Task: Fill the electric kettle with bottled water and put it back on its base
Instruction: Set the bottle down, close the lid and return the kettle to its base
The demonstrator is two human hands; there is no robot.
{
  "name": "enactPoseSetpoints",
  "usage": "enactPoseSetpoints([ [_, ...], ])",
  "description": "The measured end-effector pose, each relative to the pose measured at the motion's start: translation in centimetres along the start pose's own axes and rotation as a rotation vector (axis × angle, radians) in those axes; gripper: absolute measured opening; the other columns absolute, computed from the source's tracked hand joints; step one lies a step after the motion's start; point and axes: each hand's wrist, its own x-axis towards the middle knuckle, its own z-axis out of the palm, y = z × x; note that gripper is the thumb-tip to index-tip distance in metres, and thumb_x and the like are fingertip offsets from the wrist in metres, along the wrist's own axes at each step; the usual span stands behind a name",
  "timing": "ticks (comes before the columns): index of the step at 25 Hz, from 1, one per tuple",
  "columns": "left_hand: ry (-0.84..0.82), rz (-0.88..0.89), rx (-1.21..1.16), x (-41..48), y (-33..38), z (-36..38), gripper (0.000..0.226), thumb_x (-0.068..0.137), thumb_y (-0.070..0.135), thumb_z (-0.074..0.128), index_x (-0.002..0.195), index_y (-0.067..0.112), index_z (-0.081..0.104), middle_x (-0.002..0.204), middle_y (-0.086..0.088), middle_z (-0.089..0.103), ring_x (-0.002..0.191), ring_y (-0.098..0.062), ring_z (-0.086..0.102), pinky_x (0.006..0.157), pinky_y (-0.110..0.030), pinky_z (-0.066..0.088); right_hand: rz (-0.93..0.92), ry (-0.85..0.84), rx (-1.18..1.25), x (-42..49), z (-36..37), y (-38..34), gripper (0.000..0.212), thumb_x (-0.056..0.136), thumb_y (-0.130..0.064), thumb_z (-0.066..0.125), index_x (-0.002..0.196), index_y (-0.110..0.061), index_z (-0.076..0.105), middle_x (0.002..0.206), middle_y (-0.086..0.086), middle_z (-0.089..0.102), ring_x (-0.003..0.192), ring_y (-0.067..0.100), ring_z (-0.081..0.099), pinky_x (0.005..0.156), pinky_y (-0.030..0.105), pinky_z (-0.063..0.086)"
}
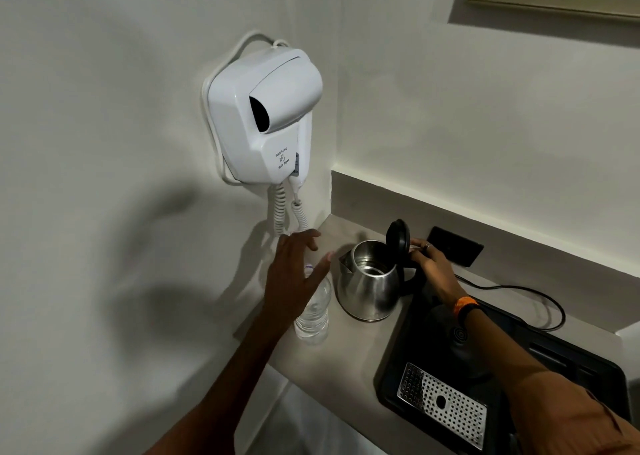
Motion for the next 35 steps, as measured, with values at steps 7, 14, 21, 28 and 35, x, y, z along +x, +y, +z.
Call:
enactPoseSetpoints([
  [7, -0.198, 0.452, 0.512, 0.6, -2.1, 2.0, 0.039, 0.074, 0.000, 0.054, 0.106, 0.014, 0.071, 0.086, 0.001, 0.070, 0.080, -0.019, 0.063, 0.054, -0.027, 0.050, 0.041, 0.039, -0.039, 0.4, -0.3, 0.8, 0.031, 0.099, -0.008, 0.055, 0.128, -0.006, 0.064, 0.104, 0.001, 0.072, 0.094, 0.002, 0.070, 0.089, 0.020, 0.053],
  [14, -0.223, 0.418, 0.452, -1.3, -1.7, 2.0, 0.061, 0.068, -0.004, 0.049, 0.124, 0.019, 0.057, 0.100, 0.001, 0.072, 0.077, -0.019, 0.059, 0.077, -0.035, 0.033, 0.033, 0.049, -0.067, 0.4, -0.2, 1.0, 0.030, 0.099, -0.008, 0.055, 0.127, -0.005, 0.065, 0.115, 0.007, 0.070, 0.109, 0.020, 0.068, 0.081, 0.013, 0.049],
  [21, -0.254, 0.252, 0.121, -0.6, -1.0, 1.1, 0.065, 0.079, -0.012, 0.038, 0.137, 0.014, 0.052, 0.139, -0.008, 0.054, 0.127, -0.013, 0.047, 0.110, -0.021, 0.034, 0.051, 0.004, -0.065, 0.6, 0.6, 0.4, 0.034, 0.094, -0.055, 0.057, 0.095, -0.028, 0.078, 0.100, -0.002, 0.078, 0.101, 0.017, 0.073, 0.100, 0.035, 0.053],
  [28, -0.264, 0.125, -0.064, -0.8, -1.5, 0.7, 0.042, 0.093, 0.014, 0.051, 0.135, 0.015, 0.051, 0.132, -0.004, 0.053, 0.123, -0.014, 0.052, 0.103, -0.034, 0.048, 0.136, 0.067, -0.455, 2.6, 2.4, 0.0, 0.084, 0.045, -0.097, 0.061, 0.095, -0.032, 0.075, 0.106, -0.007, 0.074, 0.114, 0.020, 0.061, 0.103, 0.041, 0.048],
  [35, 0.005, 0.177, 0.026, -0.4, -0.2, 0.1, 0.040, 0.094, 0.034, 0.054, 0.117, 0.003, 0.063, 0.116, -0.012, 0.064, 0.116, -0.013, 0.051, 0.103, -0.022, 0.041, 0.098, -0.023, -0.668, 3.7, 4.0, -1.0, 0.070, 0.055, -0.083, 0.058, 0.106, -0.037, 0.071, 0.109, 0.004, 0.071, 0.105, 0.028, 0.066, 0.094, 0.048, 0.055],
])
